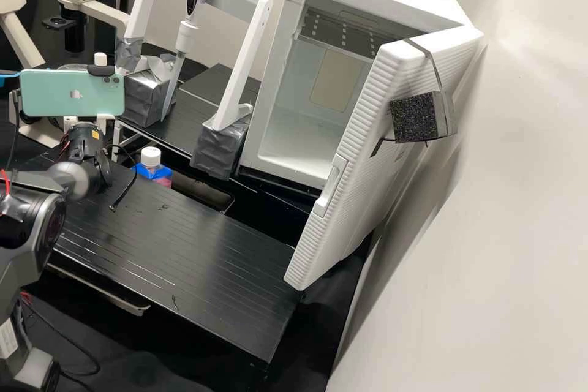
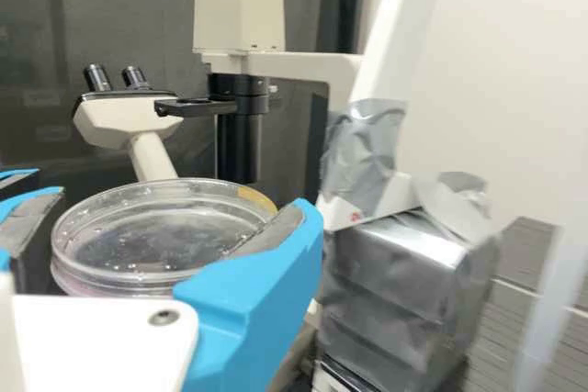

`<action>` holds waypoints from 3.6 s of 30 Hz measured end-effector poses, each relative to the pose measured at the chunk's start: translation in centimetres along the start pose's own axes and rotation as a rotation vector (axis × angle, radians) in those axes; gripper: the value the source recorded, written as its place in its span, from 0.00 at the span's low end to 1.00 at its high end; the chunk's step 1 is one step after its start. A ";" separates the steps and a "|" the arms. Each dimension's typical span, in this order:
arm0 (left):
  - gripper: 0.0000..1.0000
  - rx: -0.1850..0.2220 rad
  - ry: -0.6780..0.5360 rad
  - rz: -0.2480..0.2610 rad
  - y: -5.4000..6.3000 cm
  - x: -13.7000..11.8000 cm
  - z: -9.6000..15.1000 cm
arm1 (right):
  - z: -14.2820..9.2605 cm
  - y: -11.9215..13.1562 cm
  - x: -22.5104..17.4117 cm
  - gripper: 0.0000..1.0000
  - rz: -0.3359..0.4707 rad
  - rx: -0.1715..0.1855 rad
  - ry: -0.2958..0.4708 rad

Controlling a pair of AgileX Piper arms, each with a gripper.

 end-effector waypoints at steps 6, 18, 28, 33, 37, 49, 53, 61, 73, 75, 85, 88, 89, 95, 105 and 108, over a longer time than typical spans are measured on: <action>1.00 0.000 0.000 0.000 0.0 0.0 0.0 | 0.5 -0.1 2.6 0.00 -0.031 -0.008 -0.034; 1.00 0.000 0.000 0.000 0.0 0.0 0.0 | 0.7 -0.1 4.0 0.00 -0.064 -0.061 -0.012; 1.00 0.000 0.000 0.000 0.0 0.0 0.0 | 0.7 0.0 4.2 0.00 -0.062 -0.066 -0.008; 1.00 0.000 0.000 0.000 0.0 0.0 0.0 | 0.7 0.0 4.2 0.00 -0.068 -0.073 -0.006; 1.00 0.000 0.000 0.000 0.0 0.0 0.0 | 0.6 0.1 4.5 0.00 -0.073 -0.089 0.003; 1.00 0.000 0.000 0.000 0.0 0.0 0.0 | 0.1 -0.4 7.2 0.00 -0.088 -0.110 0.045; 1.00 0.000 0.000 0.000 0.0 0.0 0.0 | 0.1 -1.3 8.5 0.00 -0.110 -0.111 0.044; 1.00 0.000 0.000 0.000 0.0 0.0 0.0 | 1.1 -3.1 11.0 0.00 -0.154 -0.104 -0.003; 1.00 0.000 0.000 0.000 0.0 0.0 0.0 | 2.9 -4.4 14.9 0.00 -0.127 -0.018 -0.049; 1.00 0.000 0.000 0.000 0.0 0.0 0.0 | 3.2 -4.4 15.4 0.00 -0.117 -0.001 -0.052; 1.00 0.000 0.000 0.000 0.0 0.0 0.0 | 3.5 -5.8 17.3 0.00 -0.109 0.043 -0.055; 1.00 0.000 0.000 0.000 0.0 0.0 0.0 | 3.2 -6.5 17.9 0.00 -0.116 0.048 -0.042; 1.00 0.000 0.000 0.000 0.0 0.0 0.0 | 3.2 -6.6 18.1 0.00 -0.114 0.048 -0.040; 1.00 0.000 0.000 0.000 0.0 0.0 0.0 | 3.3 -7.0 19.1 0.00 -0.124 0.010 -0.073; 1.00 0.000 0.000 0.000 0.0 0.0 0.0 | 4.3 -7.0 20.5 0.00 -0.111 0.019 -0.114; 1.00 0.000 0.000 0.000 0.0 0.0 0.0 | 4.3 -6.9 20.7 0.00 -0.106 0.018 -0.113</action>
